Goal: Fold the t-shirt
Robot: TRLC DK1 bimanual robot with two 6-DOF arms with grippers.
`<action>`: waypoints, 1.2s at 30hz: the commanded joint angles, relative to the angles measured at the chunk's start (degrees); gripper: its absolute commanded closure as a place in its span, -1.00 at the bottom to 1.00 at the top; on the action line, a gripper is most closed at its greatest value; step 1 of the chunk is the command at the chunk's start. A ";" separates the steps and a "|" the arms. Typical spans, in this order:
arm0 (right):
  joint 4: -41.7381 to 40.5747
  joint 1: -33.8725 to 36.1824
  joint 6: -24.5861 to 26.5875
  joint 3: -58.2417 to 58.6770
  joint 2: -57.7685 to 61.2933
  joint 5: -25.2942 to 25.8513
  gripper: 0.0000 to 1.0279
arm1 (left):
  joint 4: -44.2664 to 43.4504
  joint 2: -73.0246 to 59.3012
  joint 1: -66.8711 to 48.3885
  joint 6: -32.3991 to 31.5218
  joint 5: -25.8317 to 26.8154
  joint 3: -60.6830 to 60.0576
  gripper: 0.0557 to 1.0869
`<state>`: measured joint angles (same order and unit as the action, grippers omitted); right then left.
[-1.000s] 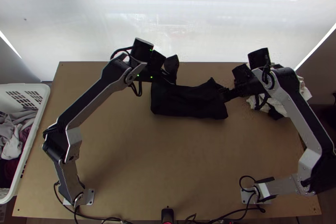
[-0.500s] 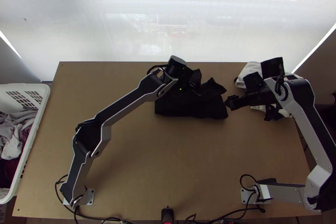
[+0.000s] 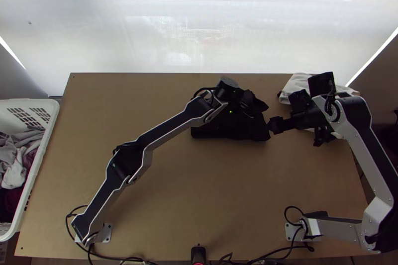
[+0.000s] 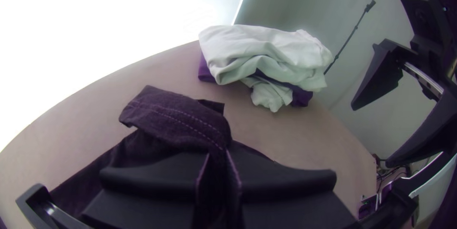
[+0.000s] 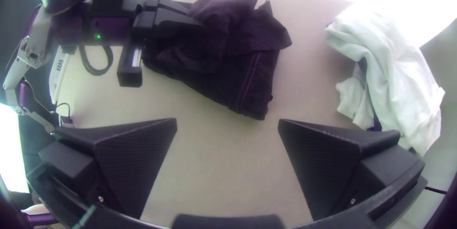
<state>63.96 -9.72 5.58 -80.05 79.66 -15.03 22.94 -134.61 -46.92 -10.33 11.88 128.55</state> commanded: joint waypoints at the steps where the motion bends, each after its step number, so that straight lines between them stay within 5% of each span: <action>1: 0.37 0.75 -0.05 1.39 -0.82 0.09 -0.93 | -2.55 -2.68 -1.95 -0.66 -0.19 1.53 0.93; 9: 0.37 0.75 -0.14 1.74 -0.73 0.09 -0.93 | -4.31 -7.16 -3.71 -0.22 -0.19 2.67 0.92; 11: 0.37 1.01 -0.14 1.83 -0.73 0.09 -0.93 | -4.31 -7.86 -3.88 -0.13 -0.19 2.67 0.36; 13: 0.37 1.28 -0.14 2.18 -0.64 0.00 -0.93 | -3.78 -7.78 -3.97 0.31 -0.19 2.67 -0.55; 14: 0.28 1.37 -0.22 2.53 -0.64 0.00 -0.93 | -3.25 -7.07 -3.88 1.01 -0.19 2.67 -0.82; 15: 0.28 1.37 -0.14 3.06 -0.64 0.00 -0.93 | -2.46 -6.11 -3.88 1.63 -0.10 2.67 -0.88; 26: -4.20 -0.39 1.36 1.92 3.14 0.00 -0.93 | 17.75 14.11 9.12 8.22 2.18 -6.47 -0.89; 36: -9.30 -14.45 -0.66 -11.62 19.92 -1.32 -0.93 | 12.48 27.99 15.80 9.10 3.41 -40.22 -0.89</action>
<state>57.49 -16.34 5.96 -85.49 89.65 -15.09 35.94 -114.41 -34.37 -2.28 14.55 105.08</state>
